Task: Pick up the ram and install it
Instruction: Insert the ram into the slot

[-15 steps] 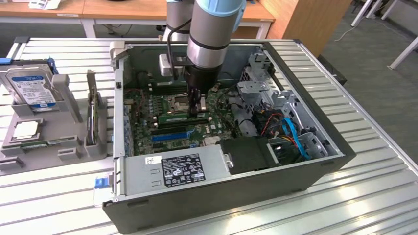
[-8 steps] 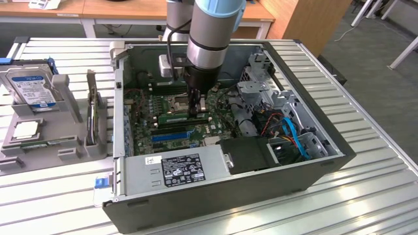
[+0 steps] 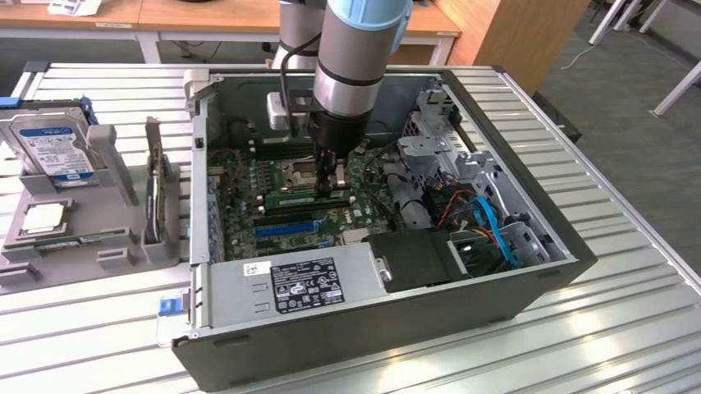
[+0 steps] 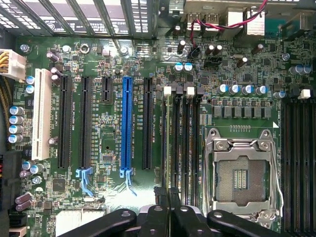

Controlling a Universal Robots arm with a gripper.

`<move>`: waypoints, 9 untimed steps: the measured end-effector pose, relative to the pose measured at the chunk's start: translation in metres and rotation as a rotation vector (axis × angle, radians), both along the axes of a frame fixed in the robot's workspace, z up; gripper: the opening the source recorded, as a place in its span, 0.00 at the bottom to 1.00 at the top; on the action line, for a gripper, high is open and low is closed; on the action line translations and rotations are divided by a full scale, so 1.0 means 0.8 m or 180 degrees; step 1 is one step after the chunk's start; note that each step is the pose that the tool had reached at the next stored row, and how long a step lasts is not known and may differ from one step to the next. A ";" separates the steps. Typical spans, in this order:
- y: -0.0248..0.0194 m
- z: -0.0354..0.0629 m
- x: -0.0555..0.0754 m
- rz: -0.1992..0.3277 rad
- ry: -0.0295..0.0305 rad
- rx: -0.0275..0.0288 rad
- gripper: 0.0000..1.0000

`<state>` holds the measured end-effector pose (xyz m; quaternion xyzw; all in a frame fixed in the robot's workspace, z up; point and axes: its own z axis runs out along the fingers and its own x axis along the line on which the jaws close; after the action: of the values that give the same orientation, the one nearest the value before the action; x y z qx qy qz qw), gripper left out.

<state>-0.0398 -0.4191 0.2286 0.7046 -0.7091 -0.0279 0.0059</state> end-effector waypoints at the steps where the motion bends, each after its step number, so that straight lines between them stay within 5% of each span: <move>1: 0.0000 0.000 0.000 0.0000 0.0000 0.0000 0.12; 9: -0.0001 -0.001 0.000 0.0000 0.0000 0.0000 0.12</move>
<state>-0.0402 -0.4191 0.2279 0.7046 -0.7091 -0.0279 0.0060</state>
